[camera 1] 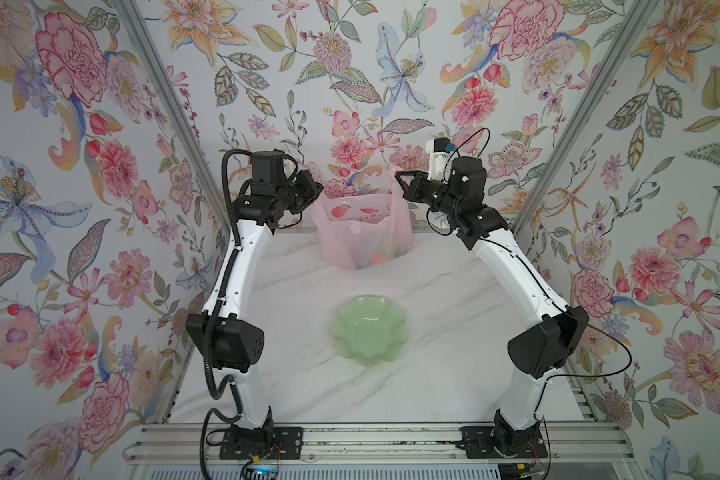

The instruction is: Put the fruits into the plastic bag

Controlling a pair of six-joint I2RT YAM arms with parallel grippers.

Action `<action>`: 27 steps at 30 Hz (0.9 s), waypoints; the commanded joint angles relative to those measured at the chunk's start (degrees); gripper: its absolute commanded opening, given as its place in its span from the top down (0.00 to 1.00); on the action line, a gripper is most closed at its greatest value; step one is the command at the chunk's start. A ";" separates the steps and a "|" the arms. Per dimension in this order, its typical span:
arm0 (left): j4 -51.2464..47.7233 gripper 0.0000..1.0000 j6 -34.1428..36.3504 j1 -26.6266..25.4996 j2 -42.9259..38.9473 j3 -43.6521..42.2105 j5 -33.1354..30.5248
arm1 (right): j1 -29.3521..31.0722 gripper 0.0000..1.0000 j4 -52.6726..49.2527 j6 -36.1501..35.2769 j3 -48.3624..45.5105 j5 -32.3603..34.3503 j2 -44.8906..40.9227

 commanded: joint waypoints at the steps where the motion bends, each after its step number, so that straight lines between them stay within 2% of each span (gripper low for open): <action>1: 1.78 0.93 1.33 -0.02 0.83 -0.01 0.14 | -0.86 1.00 4.57 -0.01 -4.73 -0.13 -2.65; 7: 0.30 0.82 2.24 -0.02 1.24 -0.30 0.75 | -1.77 1.00 6.51 1.24 -10.01 -1.00 -4.24; 10: -0.65 0.66 3.11 0.06 0.93 -0.35 0.83 | -1.88 0.97 6.72 1.46 -11.15 -1.83 -4.80; 16: -2.65 0.31 5.02 0.93 -0.87 -0.33 -0.06 | -2.21 0.54 2.39 -0.21 -11.09 -1.60 -6.27; 18: -3.56 0.23 5.99 1.42 -1.68 -0.54 -0.43 | -2.49 0.47 0.33 -0.55 -11.20 -1.35 -6.87; 23: -3.88 0.12 7.03 3.07 -4.64 -3.19 -0.81 | -3.29 0.18 -4.02 -1.30 -12.73 0.30 -9.60; 25: -3.31 0.10 7.08 4.00 -6.12 -4.63 -0.80 | -3.63 0.02 -4.85 -1.97 -14.04 1.46 -11.36; 27: -3.02 0.08 7.21 4.92 -7.44 -5.60 -0.92 | -4.10 0.01 -5.43 -2.35 -15.47 2.24 -13.02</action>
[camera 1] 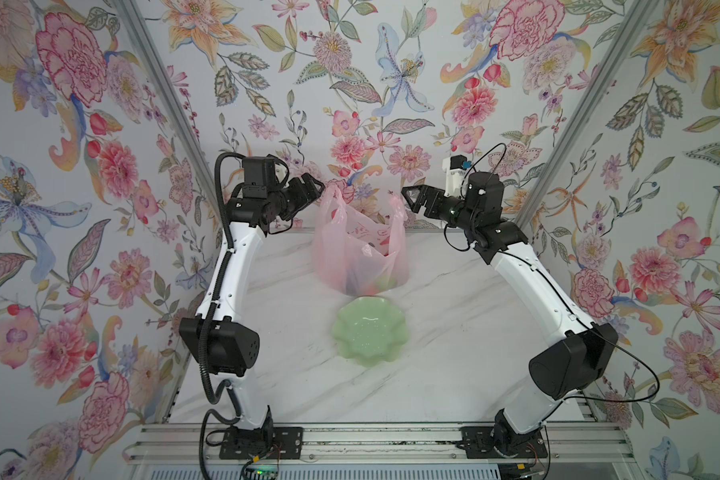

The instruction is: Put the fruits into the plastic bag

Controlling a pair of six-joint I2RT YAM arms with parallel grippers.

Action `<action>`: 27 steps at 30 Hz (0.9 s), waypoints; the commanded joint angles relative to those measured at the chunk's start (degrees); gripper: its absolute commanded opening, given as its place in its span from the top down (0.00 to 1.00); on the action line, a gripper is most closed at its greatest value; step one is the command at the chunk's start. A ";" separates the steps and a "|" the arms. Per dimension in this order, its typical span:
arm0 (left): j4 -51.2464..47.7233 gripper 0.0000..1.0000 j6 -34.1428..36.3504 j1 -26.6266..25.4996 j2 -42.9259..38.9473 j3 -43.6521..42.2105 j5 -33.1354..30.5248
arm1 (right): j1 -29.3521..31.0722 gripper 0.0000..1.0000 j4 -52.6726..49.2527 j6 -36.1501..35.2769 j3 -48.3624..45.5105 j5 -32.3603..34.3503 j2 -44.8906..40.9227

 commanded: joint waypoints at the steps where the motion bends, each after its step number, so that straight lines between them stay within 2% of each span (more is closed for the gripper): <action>1: 0.10 0.07 1.59 1.81 -4.49 -1.53 -1.00 | -0.92 0.01 -2.68 -1.37 -2.36 1.98 -3.80; 4: -0.58 0.01 2.88 3.30 -6.13 -1.88 -2.34 | -2.09 0.01 -3.23 -1.62 -4.46 2.68 -6.34; 10: -4.78 0.01 7.52 4.46 -9.28 -2.98 -10.69 | -4.98 0.01 -3.43 -2.97 -10.25 5.55 -11.61; 17: -5.37 0.01 9.56 4.43 -14.73 -13.04 -19.30 | -7.09 0.01 0.72 -6.78 -20.61 9.29 -17.72; 19: -5.23 0.01 9.94 4.44 -17.13 -16.60 -22.27 | -7.04 0.01 3.62 -8.38 -24.83 10.72 -19.69; 23: -3.35 0.01 11.62 4.36 -21.42 -25.58 -26.36 | -7.15 0.01 16.34 -10.91 -37.97 13.52 -25.05; 27: 2.13 0.01 11.66 4.23 -26.97 -36.91 -29.94 | -7.56 0.01 27.48 -11.19 -49.66 18.07 -28.67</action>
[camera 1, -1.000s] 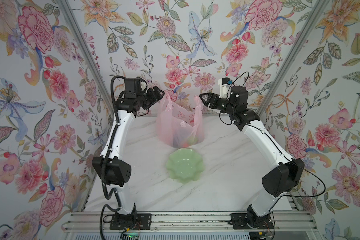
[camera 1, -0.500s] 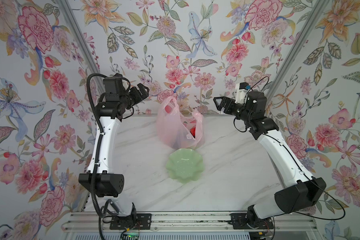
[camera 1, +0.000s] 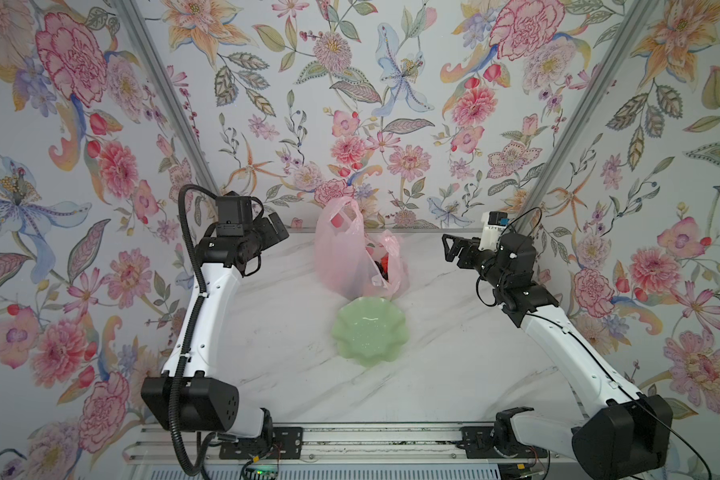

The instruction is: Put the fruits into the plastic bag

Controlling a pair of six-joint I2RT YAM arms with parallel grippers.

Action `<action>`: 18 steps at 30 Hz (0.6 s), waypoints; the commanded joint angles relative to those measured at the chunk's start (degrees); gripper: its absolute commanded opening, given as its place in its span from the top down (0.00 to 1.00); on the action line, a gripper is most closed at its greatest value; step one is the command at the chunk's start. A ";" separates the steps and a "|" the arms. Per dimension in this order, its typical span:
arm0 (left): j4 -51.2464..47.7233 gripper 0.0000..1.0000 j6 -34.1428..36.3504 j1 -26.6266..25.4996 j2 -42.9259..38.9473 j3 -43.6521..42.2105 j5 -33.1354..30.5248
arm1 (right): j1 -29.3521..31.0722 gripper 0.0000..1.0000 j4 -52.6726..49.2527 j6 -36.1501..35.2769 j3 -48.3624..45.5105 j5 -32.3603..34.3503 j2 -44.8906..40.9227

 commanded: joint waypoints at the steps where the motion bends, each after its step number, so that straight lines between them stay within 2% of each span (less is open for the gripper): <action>1: 5.56 0.01 1.80 0.03 -5.12 -7.78 -5.85 | -0.82 0.01 13.78 -2.25 -7.31 5.17 -2.75; 4: 14.19 0.01 2.55 -0.20 -10.63 -18.47 -8.46 | -1.49 0.01 17.77 -3.99 -13.32 7.20 -3.60; 9: 40.74 0.01 2.26 -0.94 -26.27 -43.75 -17.46 | -4.24 0.01 18.80 -5.69 -18.01 6.02 -2.60; 11: 46.87 0.01 3.78 -0.94 -30.82 -50.43 -19.68 | -5.54 0.01 18.88 -6.09 -19.00 5.41 -1.91; 18: 50.52 0.01 13.44 -0.90 -35.05 -57.07 -23.84 | -10.25 0.01 22.09 -9.73 -22.60 3.03 1.07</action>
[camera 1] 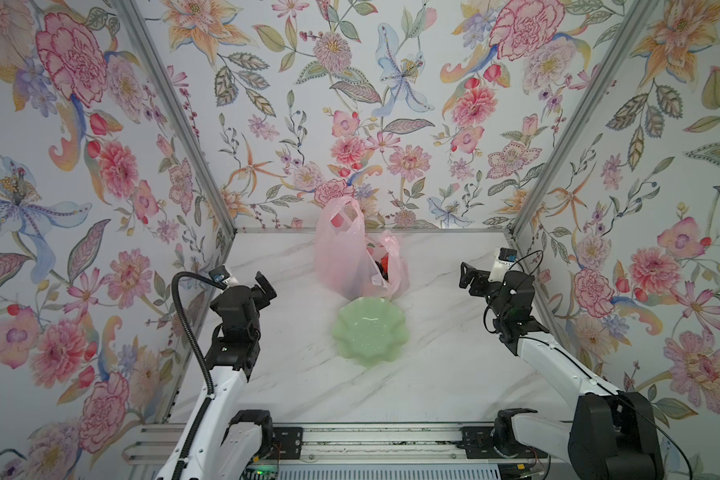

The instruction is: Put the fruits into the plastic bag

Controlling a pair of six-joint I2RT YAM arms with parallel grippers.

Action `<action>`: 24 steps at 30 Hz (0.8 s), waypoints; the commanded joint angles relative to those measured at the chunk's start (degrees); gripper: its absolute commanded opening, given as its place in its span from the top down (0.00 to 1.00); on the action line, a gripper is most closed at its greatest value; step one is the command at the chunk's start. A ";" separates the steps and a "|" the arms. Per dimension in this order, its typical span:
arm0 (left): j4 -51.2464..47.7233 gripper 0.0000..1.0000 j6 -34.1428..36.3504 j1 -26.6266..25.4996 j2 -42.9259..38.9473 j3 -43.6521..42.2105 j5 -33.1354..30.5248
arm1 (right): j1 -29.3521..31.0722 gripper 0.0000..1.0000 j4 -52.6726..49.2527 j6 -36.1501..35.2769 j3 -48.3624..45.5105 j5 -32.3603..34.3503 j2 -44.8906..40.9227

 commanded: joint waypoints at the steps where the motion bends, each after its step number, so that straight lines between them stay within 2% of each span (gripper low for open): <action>1: 8.28 0.01 6.66 -0.29 -1.40 -2.42 -4.55 | -2.03 0.01 3.36 -3.47 -1.69 -1.52 2.10; 6: 13.31 0.01 10.44 -0.31 0.22 -4.52 -5.22 | -5.13 0.01 6.53 -5.72 -3.53 -2.91 6.06; 15: 21.16 0.01 13.04 -0.28 7.30 -6.70 -4.60 | -6.25 0.01 10.55 -11.01 -6.00 -3.88 10.59; 24: 27.35 0.01 16.56 -0.31 12.03 -9.26 -4.26 | -7.61 0.01 15.68 -10.43 -9.28 -3.63 11.69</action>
